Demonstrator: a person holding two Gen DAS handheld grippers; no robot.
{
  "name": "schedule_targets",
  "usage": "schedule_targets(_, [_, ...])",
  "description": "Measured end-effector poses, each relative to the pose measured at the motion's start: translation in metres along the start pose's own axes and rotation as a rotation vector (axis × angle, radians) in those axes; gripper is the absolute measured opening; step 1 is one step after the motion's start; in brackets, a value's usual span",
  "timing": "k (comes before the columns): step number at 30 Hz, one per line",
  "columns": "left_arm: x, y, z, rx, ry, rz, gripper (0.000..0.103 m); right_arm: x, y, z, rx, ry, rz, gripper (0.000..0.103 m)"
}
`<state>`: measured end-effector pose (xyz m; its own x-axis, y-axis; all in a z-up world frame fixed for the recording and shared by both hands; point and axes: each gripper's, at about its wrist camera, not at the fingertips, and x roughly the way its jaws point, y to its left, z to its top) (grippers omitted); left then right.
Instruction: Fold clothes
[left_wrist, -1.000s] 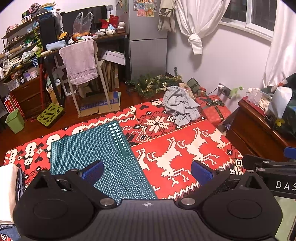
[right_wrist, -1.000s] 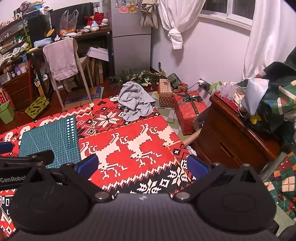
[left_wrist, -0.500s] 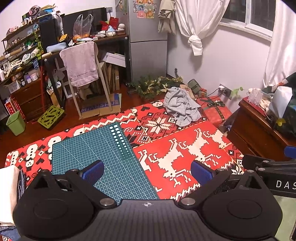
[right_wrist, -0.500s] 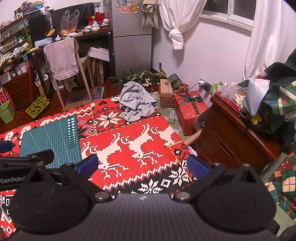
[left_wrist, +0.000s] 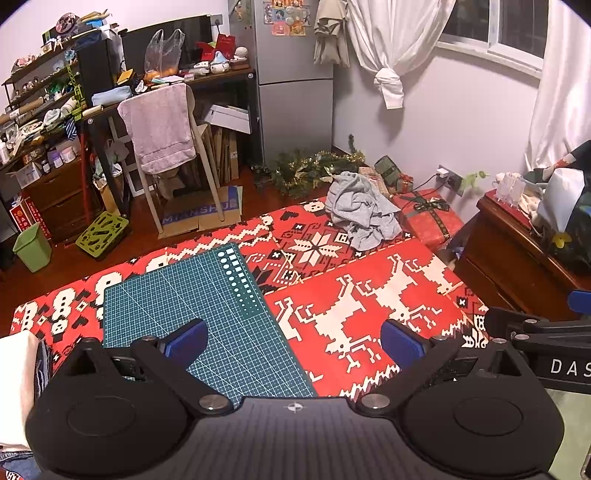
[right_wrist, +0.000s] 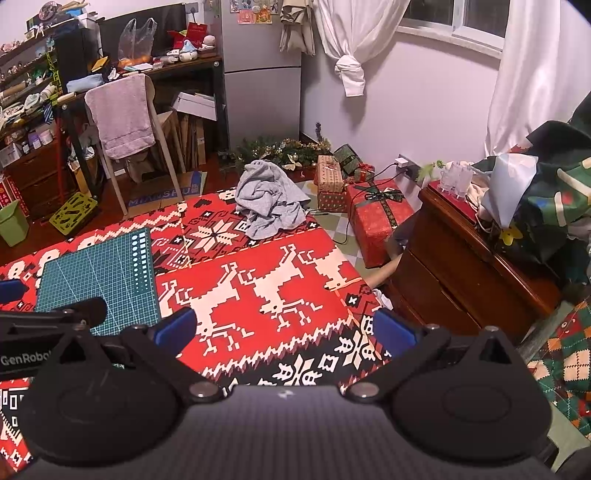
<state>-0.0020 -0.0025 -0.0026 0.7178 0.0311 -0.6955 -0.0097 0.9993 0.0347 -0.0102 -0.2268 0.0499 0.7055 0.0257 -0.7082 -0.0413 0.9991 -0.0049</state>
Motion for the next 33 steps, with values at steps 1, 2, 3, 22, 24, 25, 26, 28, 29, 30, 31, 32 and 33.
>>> schedule_targets(1, [0.000, 0.000, 0.000, -0.001, 0.001, 0.000, 0.101, 0.000, 0.000, 0.000, -0.002, 0.000, -0.002, 0.103])
schedule_targets(2, [0.001, 0.000, 0.000, -0.002, 0.003, -0.001, 0.101, 0.000, 0.000, 0.000, -0.003, 0.000, -0.003, 0.103])
schedule_targets(3, [0.001, -0.001, 0.000, -0.003, 0.004, -0.001, 0.101, 0.001, 0.000, 0.000, -0.004, 0.001, -0.004, 0.103])
schedule_targets(22, [0.012, 0.001, 0.000, -0.036, 0.017, -0.009, 0.101, 0.012, 0.003, 0.002, -0.008, -0.009, -0.021, 0.103])
schedule_targets(24, [0.014, 0.001, 0.001, -0.041, 0.015, -0.009, 0.101, 0.014, 0.003, 0.002, -0.007, -0.016, -0.022, 0.103])
schedule_targets(25, [0.016, 0.001, 0.002, -0.044, 0.019, -0.008, 0.101, 0.015, 0.003, 0.003, -0.007, -0.018, -0.018, 0.103])
schedule_targets(26, [0.018, 0.001, 0.003, -0.046, 0.023, -0.006, 0.101, 0.016, 0.003, 0.004, -0.009, -0.019, -0.010, 0.103])
schedule_targets(28, [0.022, 0.000, 0.004, -0.044, 0.026, 0.002, 0.101, 0.019, 0.003, 0.006, -0.014, -0.019, -0.002, 0.103])
schedule_targets(29, [0.024, -0.001, 0.004, -0.044, 0.024, 0.002, 0.101, 0.020, 0.003, 0.007, -0.016, -0.021, 0.001, 0.103])
schedule_targets(30, [0.025, -0.001, 0.005, -0.045, 0.023, 0.002, 0.101, 0.021, 0.003, 0.008, -0.017, -0.024, 0.003, 0.103])
schedule_targets(31, [0.027, -0.001, 0.006, -0.046, 0.021, 0.001, 0.101, 0.022, 0.003, 0.010, -0.018, -0.025, 0.004, 0.103])
schedule_targets(32, [0.028, -0.001, 0.007, -0.047, 0.020, 0.001, 0.101, 0.024, 0.002, 0.011, -0.019, -0.025, 0.005, 0.103])
schedule_targets(33, [0.030, 0.000, 0.007, -0.052, 0.021, -0.008, 0.101, 0.026, 0.002, 0.012, -0.018, -0.024, 0.007, 0.103])
